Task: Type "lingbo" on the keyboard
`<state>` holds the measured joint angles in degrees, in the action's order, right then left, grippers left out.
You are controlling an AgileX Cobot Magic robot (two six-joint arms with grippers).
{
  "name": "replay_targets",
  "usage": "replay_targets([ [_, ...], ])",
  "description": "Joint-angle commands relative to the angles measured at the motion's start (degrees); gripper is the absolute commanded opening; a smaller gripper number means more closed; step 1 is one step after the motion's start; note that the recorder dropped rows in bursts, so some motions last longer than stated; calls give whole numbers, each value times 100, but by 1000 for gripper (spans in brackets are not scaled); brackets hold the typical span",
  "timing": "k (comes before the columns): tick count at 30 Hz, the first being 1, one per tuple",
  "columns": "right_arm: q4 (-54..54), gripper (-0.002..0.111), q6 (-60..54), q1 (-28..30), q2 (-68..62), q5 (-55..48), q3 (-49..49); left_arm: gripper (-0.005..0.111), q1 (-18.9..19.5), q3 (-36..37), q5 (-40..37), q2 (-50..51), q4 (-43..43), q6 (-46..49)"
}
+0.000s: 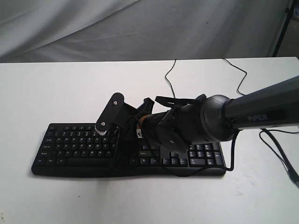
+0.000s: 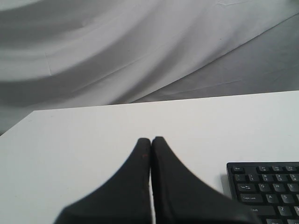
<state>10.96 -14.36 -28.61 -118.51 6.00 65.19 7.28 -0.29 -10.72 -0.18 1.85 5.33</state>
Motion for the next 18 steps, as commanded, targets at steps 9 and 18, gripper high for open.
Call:
replay_targets([
  [9, 28, 0, 19, -1, -230, 104, -4, 1, -22, 29, 25, 18, -3, -16],
  [18, 28, 0, 23, -1, 166, 39, -4, 1, -22, 29, 25, 18, -3, -16],
])
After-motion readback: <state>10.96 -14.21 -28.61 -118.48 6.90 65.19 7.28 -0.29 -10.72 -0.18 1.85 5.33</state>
